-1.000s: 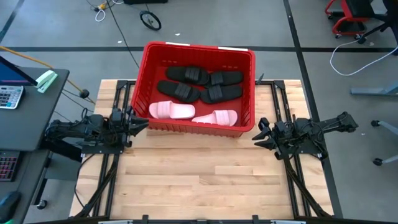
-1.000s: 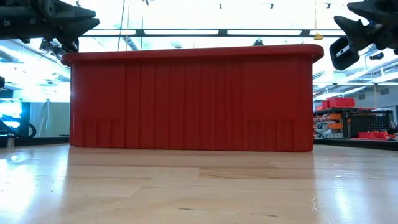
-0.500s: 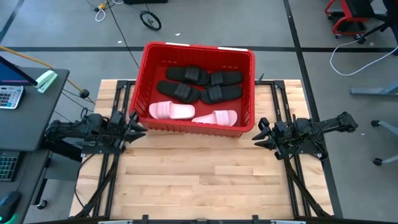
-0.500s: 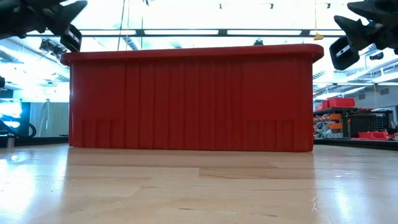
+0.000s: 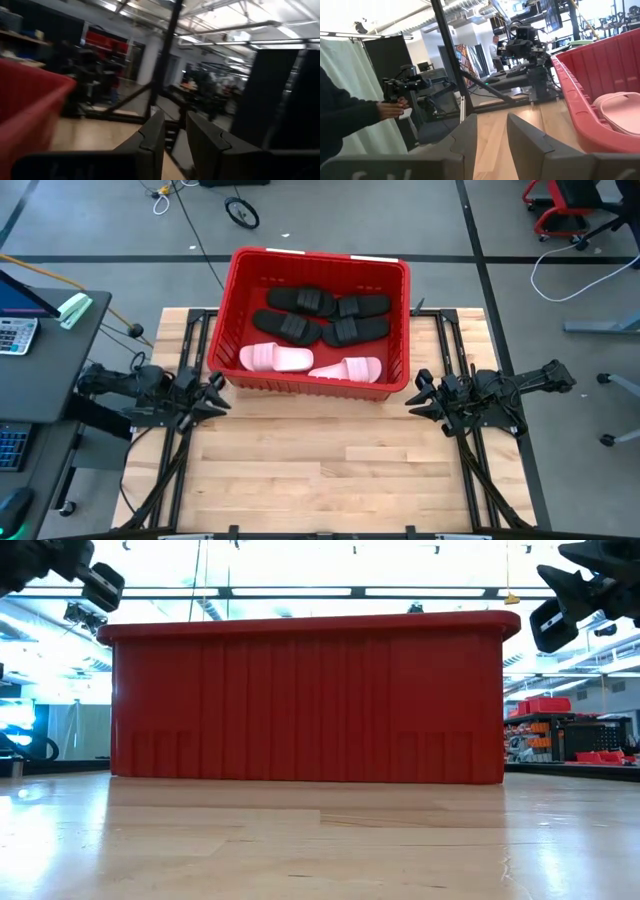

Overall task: Pick and place slides into bin
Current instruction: Return to Home Position

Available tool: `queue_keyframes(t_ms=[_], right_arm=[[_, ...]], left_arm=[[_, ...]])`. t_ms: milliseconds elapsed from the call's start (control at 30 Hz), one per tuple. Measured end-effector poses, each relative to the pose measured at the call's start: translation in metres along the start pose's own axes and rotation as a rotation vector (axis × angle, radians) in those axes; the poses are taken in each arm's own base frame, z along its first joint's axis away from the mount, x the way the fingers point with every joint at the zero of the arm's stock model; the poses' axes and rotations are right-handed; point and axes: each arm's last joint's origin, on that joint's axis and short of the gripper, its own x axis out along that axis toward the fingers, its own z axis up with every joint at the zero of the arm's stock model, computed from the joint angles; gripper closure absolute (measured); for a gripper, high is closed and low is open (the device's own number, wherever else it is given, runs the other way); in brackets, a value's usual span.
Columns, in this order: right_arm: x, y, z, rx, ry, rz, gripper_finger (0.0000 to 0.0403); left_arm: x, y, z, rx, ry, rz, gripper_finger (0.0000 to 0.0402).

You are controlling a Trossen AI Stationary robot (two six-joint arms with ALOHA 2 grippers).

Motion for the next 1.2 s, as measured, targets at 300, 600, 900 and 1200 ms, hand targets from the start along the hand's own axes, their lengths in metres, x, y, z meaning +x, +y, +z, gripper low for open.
queue_keyframes(t_ms=[300,600,900,1200], right_arm=[[0.0,0.0,0.0,0.0,0.0,0.0,0.029],[0.0,0.0,0.0,-0.001,0.0,0.0,0.029],[0.0,0.0,0.0,-0.001,0.0,0.0,0.029],[0.0,0.0,0.0,-0.001,0.0,0.0,0.029]], left_arm=[[0.007,-0.009,-0.022,-0.045,0.23,-0.098,0.0308],[0.008,-0.008,-0.026,0.035,0.262,-0.04,0.032],[0.006,-0.006,-0.035,0.199,0.354,-0.058,0.0312],[0.003,-0.015,-0.027,0.233,0.269,-0.18,0.0299]])
